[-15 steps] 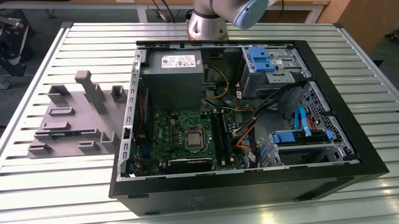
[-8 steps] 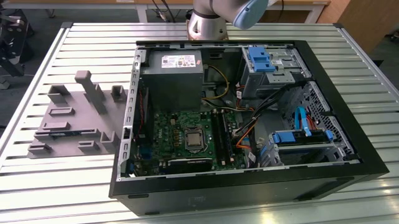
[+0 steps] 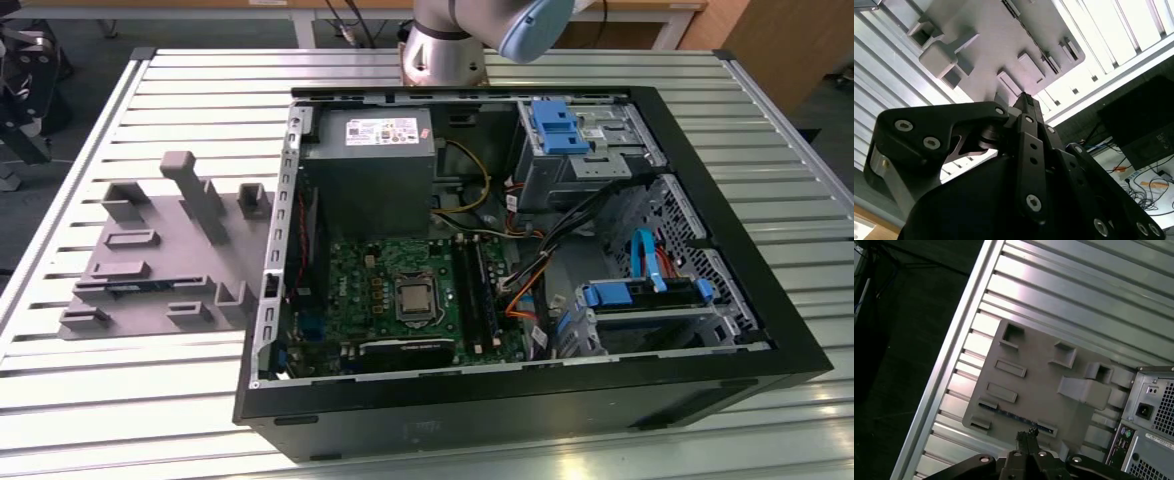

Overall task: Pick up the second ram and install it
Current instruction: 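Pick up the second ram and move it above second insertion slot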

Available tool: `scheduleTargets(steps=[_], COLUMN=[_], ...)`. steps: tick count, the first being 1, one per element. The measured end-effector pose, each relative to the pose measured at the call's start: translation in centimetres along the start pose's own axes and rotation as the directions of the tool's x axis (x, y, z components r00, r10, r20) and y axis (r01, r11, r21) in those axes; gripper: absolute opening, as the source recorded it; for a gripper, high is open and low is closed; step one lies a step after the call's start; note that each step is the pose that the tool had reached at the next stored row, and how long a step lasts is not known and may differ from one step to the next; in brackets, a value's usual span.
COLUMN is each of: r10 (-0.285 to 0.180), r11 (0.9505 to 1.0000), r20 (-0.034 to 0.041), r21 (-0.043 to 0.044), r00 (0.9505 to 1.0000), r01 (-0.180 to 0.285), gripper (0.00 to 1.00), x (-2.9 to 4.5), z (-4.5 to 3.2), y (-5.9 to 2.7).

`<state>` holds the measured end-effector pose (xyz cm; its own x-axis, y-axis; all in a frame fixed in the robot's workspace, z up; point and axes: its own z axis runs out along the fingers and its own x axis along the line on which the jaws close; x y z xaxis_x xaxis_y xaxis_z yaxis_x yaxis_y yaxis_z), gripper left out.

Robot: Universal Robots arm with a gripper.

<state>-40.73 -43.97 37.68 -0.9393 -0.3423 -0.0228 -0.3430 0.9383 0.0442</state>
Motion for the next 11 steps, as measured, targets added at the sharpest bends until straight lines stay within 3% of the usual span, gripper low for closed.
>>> scheduleTargets(steps=[11], r10=[-0.001], r11=[1.0], r20=[-0.0001], r21=[-0.0001], r00=[1.0], r01=[0.001], gripper=[0.11], x=[0.0], z=[0.0], y=[0.0])
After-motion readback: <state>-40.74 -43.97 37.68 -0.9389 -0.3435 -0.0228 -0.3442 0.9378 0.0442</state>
